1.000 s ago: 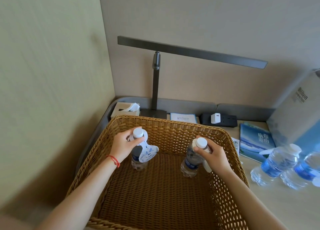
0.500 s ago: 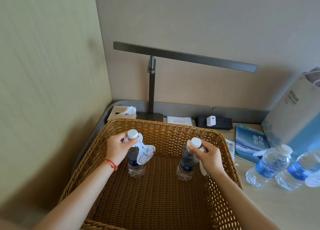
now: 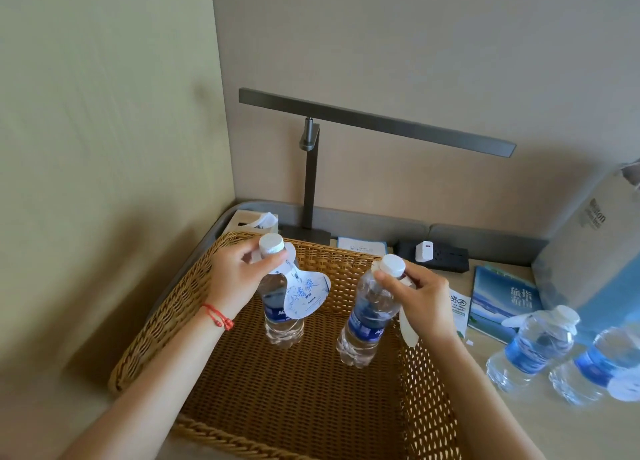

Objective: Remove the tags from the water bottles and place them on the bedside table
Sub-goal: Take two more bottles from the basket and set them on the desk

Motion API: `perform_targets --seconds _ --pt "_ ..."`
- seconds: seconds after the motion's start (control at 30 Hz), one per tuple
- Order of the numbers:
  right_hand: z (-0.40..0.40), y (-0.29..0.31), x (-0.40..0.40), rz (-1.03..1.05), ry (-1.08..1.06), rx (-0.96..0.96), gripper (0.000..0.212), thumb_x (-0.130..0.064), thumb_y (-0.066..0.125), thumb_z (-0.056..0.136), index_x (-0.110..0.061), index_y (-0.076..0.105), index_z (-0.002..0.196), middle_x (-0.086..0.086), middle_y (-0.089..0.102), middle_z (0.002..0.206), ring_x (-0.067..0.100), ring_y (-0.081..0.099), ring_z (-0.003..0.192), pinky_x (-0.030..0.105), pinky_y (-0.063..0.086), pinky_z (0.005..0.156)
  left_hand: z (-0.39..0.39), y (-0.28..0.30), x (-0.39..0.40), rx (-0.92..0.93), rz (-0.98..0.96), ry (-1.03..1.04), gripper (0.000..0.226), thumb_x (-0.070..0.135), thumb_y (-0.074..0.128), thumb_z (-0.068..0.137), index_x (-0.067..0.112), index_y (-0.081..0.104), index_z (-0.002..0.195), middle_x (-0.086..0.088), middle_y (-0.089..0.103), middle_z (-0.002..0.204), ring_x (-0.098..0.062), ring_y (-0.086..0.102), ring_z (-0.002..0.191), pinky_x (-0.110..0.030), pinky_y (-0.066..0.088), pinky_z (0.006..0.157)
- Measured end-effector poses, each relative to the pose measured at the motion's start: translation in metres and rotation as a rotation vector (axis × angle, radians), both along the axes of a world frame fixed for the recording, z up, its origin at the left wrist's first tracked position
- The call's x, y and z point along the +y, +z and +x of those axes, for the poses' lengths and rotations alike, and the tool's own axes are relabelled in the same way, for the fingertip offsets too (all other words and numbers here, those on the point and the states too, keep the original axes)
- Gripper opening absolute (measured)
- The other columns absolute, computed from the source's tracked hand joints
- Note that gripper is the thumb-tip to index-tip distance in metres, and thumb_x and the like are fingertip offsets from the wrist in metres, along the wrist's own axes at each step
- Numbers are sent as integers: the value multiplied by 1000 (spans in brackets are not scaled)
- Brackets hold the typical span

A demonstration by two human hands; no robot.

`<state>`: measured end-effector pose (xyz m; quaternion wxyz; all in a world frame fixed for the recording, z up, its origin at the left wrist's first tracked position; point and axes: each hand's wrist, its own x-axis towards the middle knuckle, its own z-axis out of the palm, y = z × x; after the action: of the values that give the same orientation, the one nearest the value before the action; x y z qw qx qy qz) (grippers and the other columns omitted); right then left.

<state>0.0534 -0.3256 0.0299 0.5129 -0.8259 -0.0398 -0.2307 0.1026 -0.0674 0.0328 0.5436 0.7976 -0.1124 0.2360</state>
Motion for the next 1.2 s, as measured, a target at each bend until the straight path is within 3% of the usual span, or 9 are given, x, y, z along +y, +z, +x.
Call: perform_targets --seconds 0.07,0.2,0.37,0.6,0.7,0.87,1.0,1.13,1.2 --pt "-4 14 -2 -1 34 -25 33 -49 63 68 -22 68 86 -16 68 71 0 66 68 12 50 53 -8 12 -4 -16 -57 2 24 47 73 64 26 71 75 -11 70 67 -30 61 65 -45 49 58" --pt "-12 39 -4 49 82 -88 34 -45 66 67 -18 70 88 -22 70 69 -2 66 67 10 48 51 -27 35 -8 -7 -175 -21 13 52 69 58 43 69 66 -7 69 67 -23 59 66 -49 50 62" --pt "-34 73 0 44 96 -184 17 -41 67 68 -33 67 83 -25 69 70 -1 67 70 10 50 53 -49 56 -9 -29 -219 -74 14 54 68 58 47 69 70 18 70 67 -3 62 66 -32 50 60" --pt "-78 99 13 40 8 -256 12 -45 67 67 -39 66 77 -26 70 73 3 68 68 13 52 52 -68 77 -5 -103 -226 -194 13 53 69 60 45 70 71 13 71 67 -11 63 67 -45 54 64" --pt "-102 103 23 23 -76 -263 9 -46 68 66 -40 66 73 -23 71 73 5 68 67 16 55 54 -75 82 -1 -100 -246 -283 17 51 70 61 42 72 75 14 72 71 -18 67 72 -47 54 67" --pt "-152 104 40 69 -248 -271 8 -39 71 68 -39 67 74 -28 68 67 -5 66 64 6 45 48 -92 91 1 -106 -228 -436 18 52 68 61 41 71 75 19 72 72 -9 68 72 -31 55 62" --pt "-196 101 50 82 -427 -267 15 -29 76 71 -29 69 57 -18 63 50 -5 56 47 5 39 42 -110 93 -1 -80 -227 -577 17 52 67 62 44 70 77 18 72 74 -11 68 74 -35 56 62" --pt "-244 96 57 107 -589 -211 13 -32 78 68 -20 72 66 5 67 63 3 56 53 11 43 47 -132 88 -13 -26 -242 -722 29 50 68 63 31 73 84 7 74 81 -21 70 78 -48 57 68" --pt "-270 95 61 112 -663 -188 7 -33 77 68 -26 74 67 -4 70 63 -1 59 53 8 43 47 -144 85 -23 -12 -236 -787 30 49 70 63 28 73 85 7 75 81 -19 70 77 -45 58 68"
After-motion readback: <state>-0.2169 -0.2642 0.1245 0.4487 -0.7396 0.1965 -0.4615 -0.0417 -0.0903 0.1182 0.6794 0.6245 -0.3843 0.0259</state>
